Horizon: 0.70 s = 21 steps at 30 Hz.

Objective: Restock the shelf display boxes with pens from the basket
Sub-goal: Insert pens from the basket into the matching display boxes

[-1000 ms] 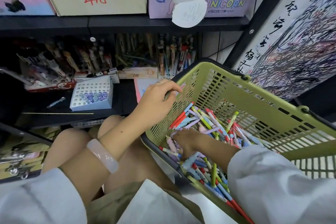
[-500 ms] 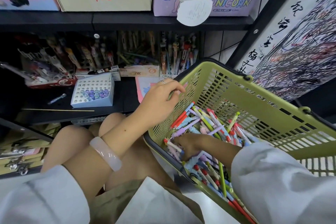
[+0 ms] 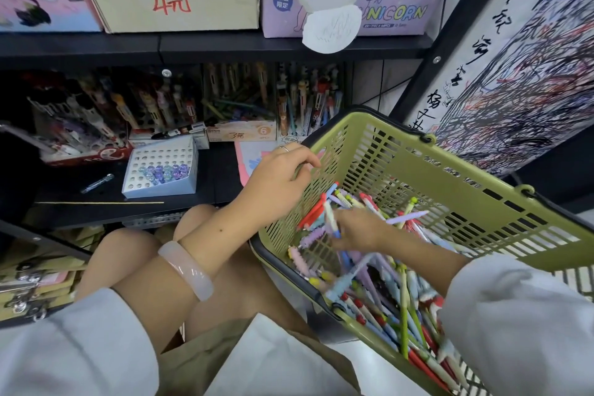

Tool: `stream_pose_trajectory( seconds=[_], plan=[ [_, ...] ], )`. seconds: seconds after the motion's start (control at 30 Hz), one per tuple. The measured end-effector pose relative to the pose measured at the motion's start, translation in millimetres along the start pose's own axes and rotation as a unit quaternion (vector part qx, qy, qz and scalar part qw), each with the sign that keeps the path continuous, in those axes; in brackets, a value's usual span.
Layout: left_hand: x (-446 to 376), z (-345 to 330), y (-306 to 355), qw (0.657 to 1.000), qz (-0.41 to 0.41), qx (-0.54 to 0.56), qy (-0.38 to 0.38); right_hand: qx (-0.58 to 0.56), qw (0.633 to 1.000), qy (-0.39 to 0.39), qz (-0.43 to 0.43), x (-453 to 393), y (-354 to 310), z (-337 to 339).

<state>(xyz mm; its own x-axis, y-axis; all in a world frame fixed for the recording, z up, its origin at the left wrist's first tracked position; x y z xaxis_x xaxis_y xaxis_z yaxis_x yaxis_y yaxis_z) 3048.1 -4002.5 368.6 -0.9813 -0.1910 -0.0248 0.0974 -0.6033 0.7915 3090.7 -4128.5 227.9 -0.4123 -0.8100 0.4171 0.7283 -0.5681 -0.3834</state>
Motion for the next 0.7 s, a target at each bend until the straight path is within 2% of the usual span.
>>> stream_pose_trajectory(
  seconds=[0.1, 0.17, 0.27, 0.33, 0.37, 0.5, 0.7],
  plan=[
    [-1, -3, 6, 1.000, 0.005, -0.016, 0.013, -0.165, 0.979, 0.110, -0.040, 18, 14, 48],
    [-1, -13, 11, 1.000, 0.019, -0.020, -0.003, -0.217, 0.963, 0.156, -0.043, 31, 14, 72],
    [1, -51, 14, 0.988, 0.081, 0.034, -0.128, -0.300, 0.930, 0.208, -0.035, 44, 2, 96],
    [9, -80, 18, 0.953, 0.143, 0.140, -0.227, -0.363, 0.898, 0.250, -0.011, 50, -7, 110],
    [11, -90, 22, 0.936, 0.161, 0.189, -0.250, -0.386, 0.881, 0.272, -0.006, 53, -11, 116],
    [7, -99, 27, 0.910, 0.191, 0.309, -0.201, -0.481, 0.810, 0.336, -0.015, 61, -16, 130],
    [2, -99, 39, 0.875, 0.188, 0.399, -0.200, -0.576, 0.719, 0.385, -0.053, 65, -14, 127]
  ],
)
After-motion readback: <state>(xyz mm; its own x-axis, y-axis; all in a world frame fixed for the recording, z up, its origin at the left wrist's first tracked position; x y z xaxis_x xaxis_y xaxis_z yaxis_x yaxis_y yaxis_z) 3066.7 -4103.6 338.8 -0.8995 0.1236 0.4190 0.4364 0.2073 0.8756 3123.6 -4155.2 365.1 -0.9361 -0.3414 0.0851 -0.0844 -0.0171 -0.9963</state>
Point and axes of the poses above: each hand's wrist, its own x-axis away from the middle knuckle, its own z-axis out of the back of the hand, y = z × x, the point moved 8 cm from there along -x, towards the middle knuckle, and after that the axes turned 9 degrees about z, right-handed, at the moved point
